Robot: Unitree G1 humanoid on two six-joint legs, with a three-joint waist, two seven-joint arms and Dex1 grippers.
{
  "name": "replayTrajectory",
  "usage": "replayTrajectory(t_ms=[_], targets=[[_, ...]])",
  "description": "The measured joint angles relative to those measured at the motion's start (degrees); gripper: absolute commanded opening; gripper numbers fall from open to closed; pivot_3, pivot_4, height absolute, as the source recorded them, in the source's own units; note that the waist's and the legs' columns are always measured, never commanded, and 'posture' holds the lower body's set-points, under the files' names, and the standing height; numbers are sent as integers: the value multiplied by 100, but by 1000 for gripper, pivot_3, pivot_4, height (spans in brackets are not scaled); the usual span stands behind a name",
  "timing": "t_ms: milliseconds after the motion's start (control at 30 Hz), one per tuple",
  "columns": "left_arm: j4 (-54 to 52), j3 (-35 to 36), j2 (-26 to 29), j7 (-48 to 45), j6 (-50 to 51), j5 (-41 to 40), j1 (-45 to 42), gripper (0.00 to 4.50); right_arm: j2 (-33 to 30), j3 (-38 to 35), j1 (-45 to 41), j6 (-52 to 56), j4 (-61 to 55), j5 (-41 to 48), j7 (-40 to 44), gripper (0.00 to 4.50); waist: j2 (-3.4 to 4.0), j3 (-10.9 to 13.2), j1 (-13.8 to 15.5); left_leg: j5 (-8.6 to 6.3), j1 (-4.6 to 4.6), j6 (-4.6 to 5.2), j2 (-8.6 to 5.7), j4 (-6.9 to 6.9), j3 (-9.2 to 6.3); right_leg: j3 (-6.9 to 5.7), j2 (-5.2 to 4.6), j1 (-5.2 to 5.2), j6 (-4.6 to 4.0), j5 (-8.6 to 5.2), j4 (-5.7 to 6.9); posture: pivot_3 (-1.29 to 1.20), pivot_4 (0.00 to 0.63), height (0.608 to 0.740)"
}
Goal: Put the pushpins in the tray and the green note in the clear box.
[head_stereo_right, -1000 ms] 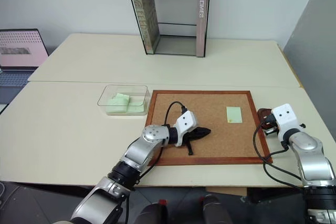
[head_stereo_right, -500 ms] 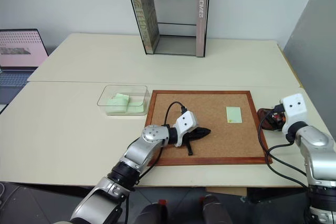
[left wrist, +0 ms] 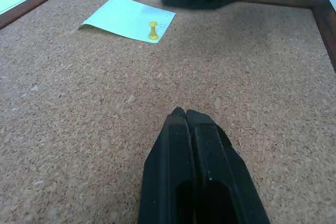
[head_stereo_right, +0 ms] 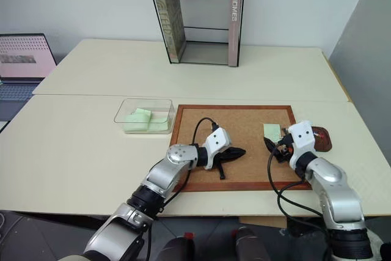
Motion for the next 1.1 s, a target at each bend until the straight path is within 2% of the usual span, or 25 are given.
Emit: replayTrajectory(t_ms=[233,267,300,433,567,600,867,1100], targets=[[-5,0,-6,2,0,0,-11,0,130,33,-369,-437,814,-294,-170,3653,1,-1,1,0,-4,0,-1,-1,-1,-1,1,1,0,0,3,0,150,740],[-5,0,-6,2,0,-1,-11,0,131,42,-388,-467,894,-344,-186,3287,1,-1,2,0,-4,0,-2,-1,-2,0,1,1,0,0,3,0,150,740],[-4,0,-5,2,0,-1,-11,0,131,54,-390,-500,958,-365,-204,3246,1,-1,2,0,-4,0,-2,-2,-3,-1,1,1,0,0,3,0,150,740],[-5,2,-5,9,0,0,-19,0,137,86,-397,-589,1080,-451,-224,2389,1,-1,1,0,-3,0,-1,-1,-3,0,1,2,0,0,4,0,150,740],[-5,7,-3,13,0,0,-19,0,144,133,-393,-590,1077,-441,-137,1726,1,-1,0,0,-2,0,-1,0,-2,0,1,3,1,0,4,0,150,740],[-6,7,-3,13,0,0,-19,0,161,149,-391,-591,1072,-437,-125,1396,1,-1,0,0,-2,0,-1,0,-2,0,2,3,0,0,4,0,150,740],[-10,7,1,13,-1,0,-18,0,263,227,-341,-560,972,-416,-93,30,1,-1,0,0,-2,0,-1,0,-3,0,2,3,1,0,5,0,150,740],[-18,6,1,-16,-1,-3,-13,0,253,205,-278,-396,785,-337,-95,30,2,-1,2,0,-4,0,-3,-2,-7,-1,2,2,0,0,9,0,150,740]])
